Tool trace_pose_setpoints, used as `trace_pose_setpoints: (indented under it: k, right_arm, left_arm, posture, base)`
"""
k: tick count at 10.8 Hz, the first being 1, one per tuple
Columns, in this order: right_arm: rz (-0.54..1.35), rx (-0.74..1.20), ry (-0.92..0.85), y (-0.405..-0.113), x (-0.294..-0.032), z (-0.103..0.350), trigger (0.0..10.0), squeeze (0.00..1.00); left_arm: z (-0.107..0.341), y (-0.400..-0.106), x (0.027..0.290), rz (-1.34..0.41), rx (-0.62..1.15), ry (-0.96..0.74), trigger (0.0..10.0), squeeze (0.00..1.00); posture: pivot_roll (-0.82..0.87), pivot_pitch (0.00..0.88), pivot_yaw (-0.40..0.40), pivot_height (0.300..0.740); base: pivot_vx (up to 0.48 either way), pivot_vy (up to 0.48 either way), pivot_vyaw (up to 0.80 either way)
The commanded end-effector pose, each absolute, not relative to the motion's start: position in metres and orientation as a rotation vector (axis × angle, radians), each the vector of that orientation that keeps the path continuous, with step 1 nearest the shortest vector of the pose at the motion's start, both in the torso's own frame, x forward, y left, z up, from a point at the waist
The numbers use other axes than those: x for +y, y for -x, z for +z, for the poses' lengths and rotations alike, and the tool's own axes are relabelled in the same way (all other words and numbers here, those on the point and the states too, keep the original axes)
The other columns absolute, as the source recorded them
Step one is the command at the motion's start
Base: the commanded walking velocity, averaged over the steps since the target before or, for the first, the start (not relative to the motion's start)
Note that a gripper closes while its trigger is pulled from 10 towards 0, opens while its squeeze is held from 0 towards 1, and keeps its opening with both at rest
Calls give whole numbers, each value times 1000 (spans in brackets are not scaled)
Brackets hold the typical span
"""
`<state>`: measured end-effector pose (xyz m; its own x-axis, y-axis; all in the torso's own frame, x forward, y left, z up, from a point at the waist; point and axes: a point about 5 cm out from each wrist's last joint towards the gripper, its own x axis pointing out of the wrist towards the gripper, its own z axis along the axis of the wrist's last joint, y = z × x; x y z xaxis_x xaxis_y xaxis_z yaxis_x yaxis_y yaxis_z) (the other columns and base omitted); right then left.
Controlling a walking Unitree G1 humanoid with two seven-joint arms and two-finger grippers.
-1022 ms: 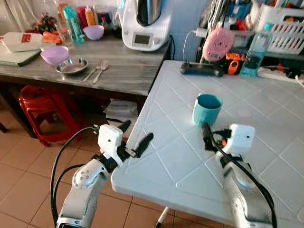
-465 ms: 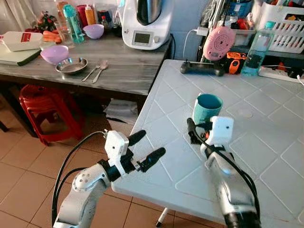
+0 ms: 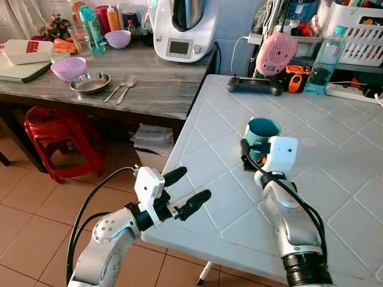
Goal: Setting the table
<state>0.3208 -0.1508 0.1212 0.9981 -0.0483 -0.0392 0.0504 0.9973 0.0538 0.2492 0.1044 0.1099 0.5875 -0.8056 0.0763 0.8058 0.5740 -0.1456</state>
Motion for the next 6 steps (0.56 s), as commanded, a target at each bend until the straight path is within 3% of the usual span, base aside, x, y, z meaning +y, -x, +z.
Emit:
trace_pose_setpoints:
  k: [1, 6]
  right_arm:
    - [-66, 32, -48, -322, -153, 123, 10000, 0]
    - [-133, 47, -46, -319, -170, 117, 10000, 0]
  left_arm:
    - [109, -248, 106, -954, 11, 171, 10000, 0]
    - [107, -250, 106, -967, 23, 170, 10000, 0]
  posture:
    - [4, 0, 29, 740]
    - [-3, 0, 36, 740]
  base:
    - [0, 0, 0]
    - [0, 0, 0]
